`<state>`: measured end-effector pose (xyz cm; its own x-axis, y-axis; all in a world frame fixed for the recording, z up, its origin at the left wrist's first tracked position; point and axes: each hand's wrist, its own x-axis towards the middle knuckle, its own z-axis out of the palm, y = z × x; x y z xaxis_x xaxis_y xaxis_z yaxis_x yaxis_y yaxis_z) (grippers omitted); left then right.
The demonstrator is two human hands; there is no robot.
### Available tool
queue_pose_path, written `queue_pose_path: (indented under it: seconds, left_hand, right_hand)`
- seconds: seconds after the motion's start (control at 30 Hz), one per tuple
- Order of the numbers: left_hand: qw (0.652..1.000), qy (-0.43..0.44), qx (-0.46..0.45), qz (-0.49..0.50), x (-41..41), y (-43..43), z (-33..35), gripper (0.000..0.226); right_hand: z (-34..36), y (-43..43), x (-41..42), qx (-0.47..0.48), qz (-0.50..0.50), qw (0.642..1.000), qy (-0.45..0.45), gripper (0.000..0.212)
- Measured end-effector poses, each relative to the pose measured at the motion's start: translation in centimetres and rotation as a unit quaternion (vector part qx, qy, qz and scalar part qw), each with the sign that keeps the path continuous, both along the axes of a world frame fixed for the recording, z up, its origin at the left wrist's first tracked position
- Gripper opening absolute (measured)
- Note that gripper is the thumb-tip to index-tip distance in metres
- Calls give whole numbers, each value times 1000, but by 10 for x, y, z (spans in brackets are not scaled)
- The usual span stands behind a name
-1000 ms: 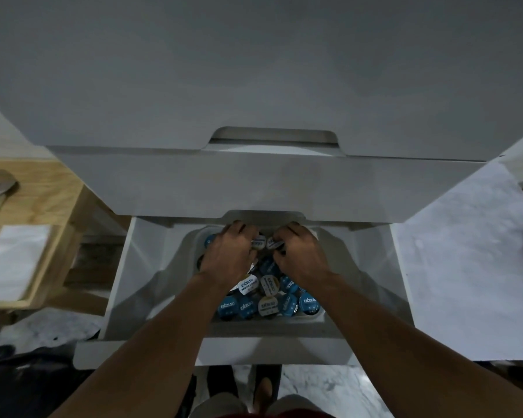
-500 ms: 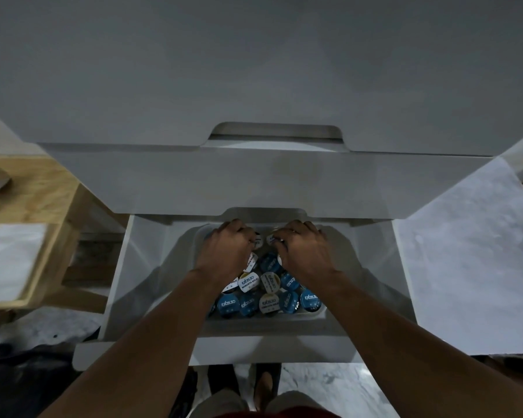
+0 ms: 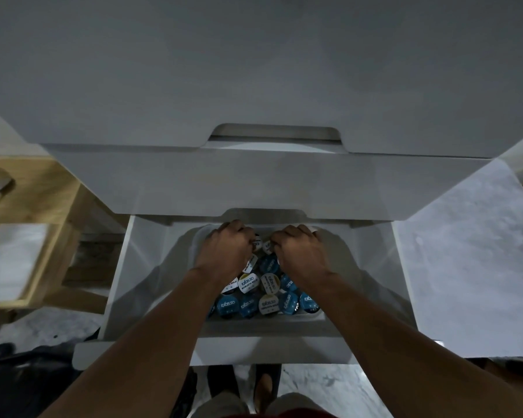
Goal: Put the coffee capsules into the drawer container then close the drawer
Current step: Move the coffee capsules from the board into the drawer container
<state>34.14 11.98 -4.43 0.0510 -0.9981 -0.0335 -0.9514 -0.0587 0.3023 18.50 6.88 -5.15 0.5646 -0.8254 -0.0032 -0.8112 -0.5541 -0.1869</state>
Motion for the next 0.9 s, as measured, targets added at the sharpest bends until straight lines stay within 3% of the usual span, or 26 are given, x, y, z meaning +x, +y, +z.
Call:
queue_pose_path:
  seconds: [0.33,0.9]
  left_hand:
    - [1000,-19,15,0,-3,0,6,22]
    - [998,-47,23,40,1,21,39,24]
  right_hand:
    - [2,1,6,-8,-38,999,20,23]
    - [44,4,-30,21,-36,999,-35,29]
